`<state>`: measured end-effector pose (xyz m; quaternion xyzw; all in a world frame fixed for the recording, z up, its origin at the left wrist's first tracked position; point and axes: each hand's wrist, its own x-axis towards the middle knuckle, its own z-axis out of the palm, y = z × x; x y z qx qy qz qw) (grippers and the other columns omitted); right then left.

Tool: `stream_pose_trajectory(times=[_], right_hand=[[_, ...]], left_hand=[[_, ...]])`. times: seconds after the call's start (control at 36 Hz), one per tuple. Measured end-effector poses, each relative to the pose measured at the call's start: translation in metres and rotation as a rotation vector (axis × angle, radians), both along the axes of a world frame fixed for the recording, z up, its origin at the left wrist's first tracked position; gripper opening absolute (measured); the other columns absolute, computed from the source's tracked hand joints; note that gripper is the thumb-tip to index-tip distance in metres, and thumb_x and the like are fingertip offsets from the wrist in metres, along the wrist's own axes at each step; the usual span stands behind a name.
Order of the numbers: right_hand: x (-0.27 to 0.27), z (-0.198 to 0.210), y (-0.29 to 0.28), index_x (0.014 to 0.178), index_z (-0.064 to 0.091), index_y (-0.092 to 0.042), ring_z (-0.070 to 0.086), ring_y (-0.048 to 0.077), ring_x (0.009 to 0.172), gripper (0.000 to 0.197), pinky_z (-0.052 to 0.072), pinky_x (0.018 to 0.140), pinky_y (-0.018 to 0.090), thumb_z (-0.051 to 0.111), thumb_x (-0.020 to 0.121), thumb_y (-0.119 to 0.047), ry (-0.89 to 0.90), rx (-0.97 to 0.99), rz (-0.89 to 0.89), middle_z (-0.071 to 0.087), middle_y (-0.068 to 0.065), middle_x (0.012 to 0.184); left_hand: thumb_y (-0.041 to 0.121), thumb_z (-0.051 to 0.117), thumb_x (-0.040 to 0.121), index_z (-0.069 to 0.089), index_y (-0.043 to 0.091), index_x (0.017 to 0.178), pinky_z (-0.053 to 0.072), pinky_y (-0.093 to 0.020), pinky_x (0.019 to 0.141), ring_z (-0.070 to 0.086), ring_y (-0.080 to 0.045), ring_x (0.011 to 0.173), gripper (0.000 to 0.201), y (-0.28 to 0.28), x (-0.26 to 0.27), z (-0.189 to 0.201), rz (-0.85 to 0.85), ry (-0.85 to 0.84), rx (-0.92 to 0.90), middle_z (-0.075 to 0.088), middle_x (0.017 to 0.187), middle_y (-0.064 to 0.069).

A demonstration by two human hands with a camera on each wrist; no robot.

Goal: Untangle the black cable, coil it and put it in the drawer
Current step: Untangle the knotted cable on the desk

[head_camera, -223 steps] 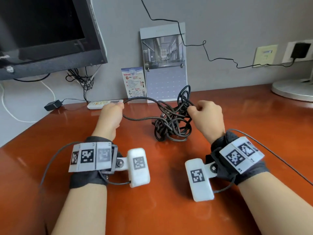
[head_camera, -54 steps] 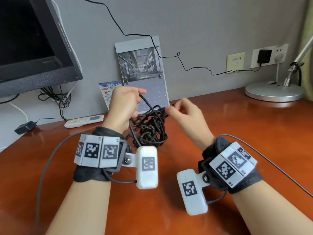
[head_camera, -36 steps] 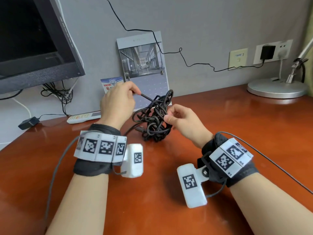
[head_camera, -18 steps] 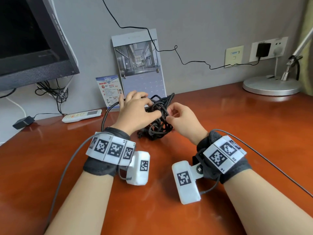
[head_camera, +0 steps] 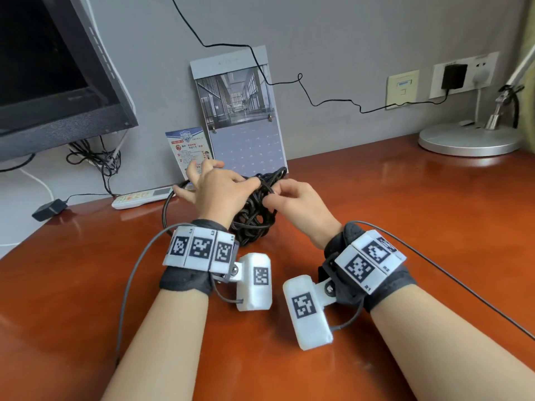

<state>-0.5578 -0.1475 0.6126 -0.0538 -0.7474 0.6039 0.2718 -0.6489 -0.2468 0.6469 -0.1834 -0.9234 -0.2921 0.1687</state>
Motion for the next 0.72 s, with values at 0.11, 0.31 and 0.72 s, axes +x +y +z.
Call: stream_pose_trajectory(times=[0.11, 0.31, 0.72], right_hand=[[0.005, 0.005, -0.001, 0.062, 0.050, -0.011, 0.040, 0.002, 0.048, 0.033, 0.033, 0.052, 0.013, 0.056, 0.092, -0.022, -0.052, -0.095, 0.118, 0.047, -0.008, 0.054], [0.006, 0.009, -0.004, 0.074, 0.058, -0.010, 0.038, 0.009, 0.047, 0.038, 0.033, 0.051, 0.017, 0.044, 0.098, -0.037, -0.170, -0.139, 0.084, 0.043, -0.002, 0.047], [0.011, 0.023, 0.002, 0.069, 0.049, -0.009, 0.034, 0.012, 0.034, 0.034, 0.045, 0.052, 0.027, 0.034, 0.100, -0.016, -0.232, -0.462, 0.190, 0.030, -0.002, 0.037]], left_hand=[[0.050, 0.067, 0.075, 0.068, 0.030, 0.069, 0.004, -0.049, 0.111, 0.018, -0.022, 0.133, 0.021, -0.004, 0.000, -0.002, 0.012, -0.046, 0.024, 0.043, 0.130, 0.010], [0.049, 0.068, 0.077, 0.067, 0.027, 0.078, 0.022, -0.032, 0.095, 0.027, -0.021, 0.118, 0.023, 0.002, 0.006, -0.012, -0.045, -0.094, 0.101, 0.033, 0.109, 0.006], [0.031, 0.069, 0.076, 0.055, 0.026, 0.058, 0.026, -0.017, 0.088, 0.041, -0.018, 0.114, 0.024, 0.001, 0.003, -0.018, -0.120, -0.214, 0.255, 0.029, 0.095, 0.004]])
